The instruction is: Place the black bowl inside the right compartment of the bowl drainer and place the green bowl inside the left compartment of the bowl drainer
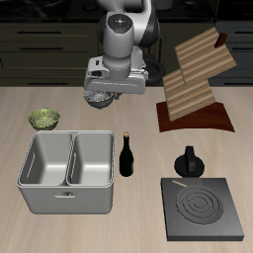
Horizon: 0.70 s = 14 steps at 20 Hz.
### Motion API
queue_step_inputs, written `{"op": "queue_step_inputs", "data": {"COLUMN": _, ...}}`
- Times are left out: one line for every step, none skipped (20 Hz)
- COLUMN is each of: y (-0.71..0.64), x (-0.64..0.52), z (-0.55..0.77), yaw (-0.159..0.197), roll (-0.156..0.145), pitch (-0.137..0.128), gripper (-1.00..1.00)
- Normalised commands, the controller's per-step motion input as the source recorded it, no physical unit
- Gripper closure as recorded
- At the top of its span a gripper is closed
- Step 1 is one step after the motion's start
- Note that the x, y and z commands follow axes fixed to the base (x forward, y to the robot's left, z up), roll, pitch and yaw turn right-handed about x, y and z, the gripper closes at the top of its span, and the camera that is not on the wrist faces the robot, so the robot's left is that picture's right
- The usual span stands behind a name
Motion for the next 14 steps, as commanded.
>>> {"op": "queue_step_inputs", "data": {"y": -0.12, "x": -0.27, "z": 0.89, "yaw": 0.044, "roll": -0.010, "pitch": -0.140, "gripper": 1.00}}
{"op": "queue_step_inputs", "data": {"y": -0.07, "x": -0.11, "z": 0.43, "yaw": 0.007, "roll": 0.011, "pitch": -0.042, "gripper": 1.00}}
{"op": "queue_step_inputs", "data": {"y": -0.14, "x": -0.12, "z": 0.47, "yaw": 0.042, "roll": -0.040, "pitch": -0.076, "gripper": 1.00}}
{"op": "queue_step_inputs", "data": {"y": -0.02, "x": -0.10, "z": 0.46, "yaw": 0.028, "roll": 0.018, "pitch": -0.059, "gripper": 1.00}}
{"op": "queue_step_inputs", "data": {"y": -0.06, "x": -0.12, "z": 0.46, "yaw": 0.012, "roll": -0.008, "pitch": -0.064, "gripper": 1.00}}
{"op": "queue_step_inputs", "data": {"y": -0.09, "x": -0.12, "z": 0.47, "yaw": 0.012, "roll": -0.012, "pitch": -0.072, "gripper": 1.00}}
{"op": "queue_step_inputs", "data": {"y": 0.04, "x": -0.13, "z": 0.45, "yaw": 0.017, "roll": 0.006, "pitch": -0.066, "gripper": 1.00}}
{"op": "queue_step_inputs", "data": {"y": -0.12, "x": -0.07, "z": 0.35, "yaw": -0.035, "roll": 0.004, "pitch": -0.024, "gripper": 1.00}}
{"op": "queue_step_inputs", "data": {"y": 0.07, "x": -0.27, "z": 0.88, "yaw": 0.023, "roll": 0.003, "pitch": -0.145, "gripper": 1.00}}
{"op": "queue_step_inputs", "data": {"y": 0.00, "x": -0.13, "z": 0.49, "yaw": -0.011, "roll": 0.027, "pitch": -0.059, "gripper": 1.00}}
{"op": "queue_step_inputs", "data": {"y": -0.04, "x": -0.09, "z": 0.39, "yaw": 0.030, "roll": -0.003, "pitch": -0.056, "gripper": 1.00}}
{"op": "queue_step_inputs", "data": {"y": 0.01, "x": -0.05, "z": 0.38, "yaw": 0.033, "roll": 0.018, "pitch": -0.057, "gripper": 1.00}}
{"op": "queue_step_inputs", "data": {"y": -0.06, "x": -0.04, "z": 0.29, "yaw": -0.010, "roll": -0.016, "pitch": -0.028, "gripper": 1.00}}
{"op": "queue_step_inputs", "data": {"y": -0.06, "x": -0.02, "z": 0.17, "yaw": -0.003, "roll": 0.009, "pitch": -0.030, "gripper": 1.00}}
